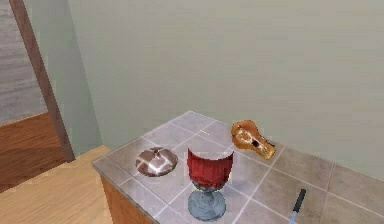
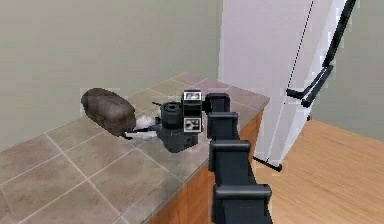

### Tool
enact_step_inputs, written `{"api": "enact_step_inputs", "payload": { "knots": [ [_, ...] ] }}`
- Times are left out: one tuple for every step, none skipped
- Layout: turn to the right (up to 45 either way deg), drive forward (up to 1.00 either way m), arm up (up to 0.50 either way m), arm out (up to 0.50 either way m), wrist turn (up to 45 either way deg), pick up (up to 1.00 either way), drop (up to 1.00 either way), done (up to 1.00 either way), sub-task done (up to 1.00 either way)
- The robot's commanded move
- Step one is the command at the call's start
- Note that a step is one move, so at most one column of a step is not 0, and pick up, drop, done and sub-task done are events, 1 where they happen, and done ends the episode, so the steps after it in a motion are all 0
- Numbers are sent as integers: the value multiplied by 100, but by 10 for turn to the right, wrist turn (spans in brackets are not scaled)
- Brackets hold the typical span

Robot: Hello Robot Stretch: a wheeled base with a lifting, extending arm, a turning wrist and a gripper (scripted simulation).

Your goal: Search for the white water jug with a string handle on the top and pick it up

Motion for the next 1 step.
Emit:
{"api": "enact_step_inputs", "payload": {
  "knots": [
    [0, 0, 0, 0, 0, 0, 0, 100, 0]
  ]
}}
